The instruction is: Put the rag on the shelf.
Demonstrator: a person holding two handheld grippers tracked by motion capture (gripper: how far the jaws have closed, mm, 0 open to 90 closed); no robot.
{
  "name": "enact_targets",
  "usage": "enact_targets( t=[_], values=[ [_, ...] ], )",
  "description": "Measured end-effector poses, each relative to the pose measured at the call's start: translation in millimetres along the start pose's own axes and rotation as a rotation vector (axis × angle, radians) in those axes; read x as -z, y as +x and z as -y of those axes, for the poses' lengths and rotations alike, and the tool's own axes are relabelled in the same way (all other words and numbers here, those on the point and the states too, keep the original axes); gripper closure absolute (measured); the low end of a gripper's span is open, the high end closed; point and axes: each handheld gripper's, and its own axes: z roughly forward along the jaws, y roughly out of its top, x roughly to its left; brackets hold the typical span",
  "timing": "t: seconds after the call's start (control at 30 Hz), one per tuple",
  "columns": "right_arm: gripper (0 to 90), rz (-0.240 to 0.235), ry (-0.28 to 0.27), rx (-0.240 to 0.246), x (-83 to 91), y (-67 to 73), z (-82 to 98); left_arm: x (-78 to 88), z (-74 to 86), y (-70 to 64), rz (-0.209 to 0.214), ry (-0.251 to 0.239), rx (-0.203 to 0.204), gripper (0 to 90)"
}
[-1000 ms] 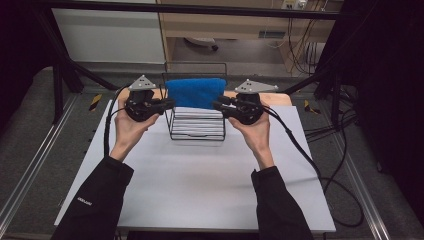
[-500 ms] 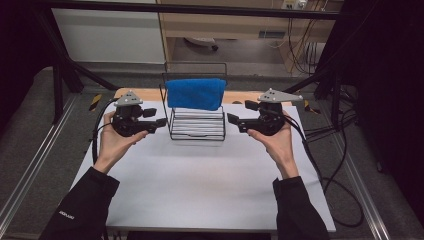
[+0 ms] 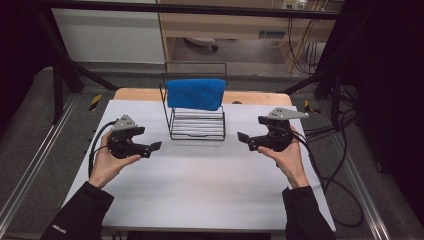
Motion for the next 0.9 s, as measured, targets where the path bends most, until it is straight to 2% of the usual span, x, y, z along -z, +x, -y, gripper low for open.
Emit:
enact_targets(
  t=[0.17,0.37,0.5,0.67,0.73,0.9],
  values=[
    [0.8,0.007,0.044,-0.031,-3.7,-4.1,26.2,-5.9,22.5,0.4,-0.005,0.022,0.022,9.5],
    [0.7,-0.015,0.063,-0.034,-4.6,-4.2,54.5,-8.6,48.3,2.7,-0.007,0.023,0.055,9.4],
    [0.7,-0.02,0.076,-0.04,-3.2,-5.8,72.0,-7.8,61.9,1.8,-0.007,0.027,0.037,8.9],
    [0.7,-0.029,0.098,-0.05,0.6,-11.1,95.3,-5.0,74.6,2.5,0.007,0.03,0.044,8.6],
    [0.7,-0.03,0.116,-0.058,3.8,-14.1,104.5,-3.5,79.1,3.1,0.018,0.035,0.043,8.7],
    [0.7,-0.036,0.122,-0.085,14.8,-22.4,126.6,-2.0,88.4,3.8,0.017,0.047,0.029,8.8]
  ],
)
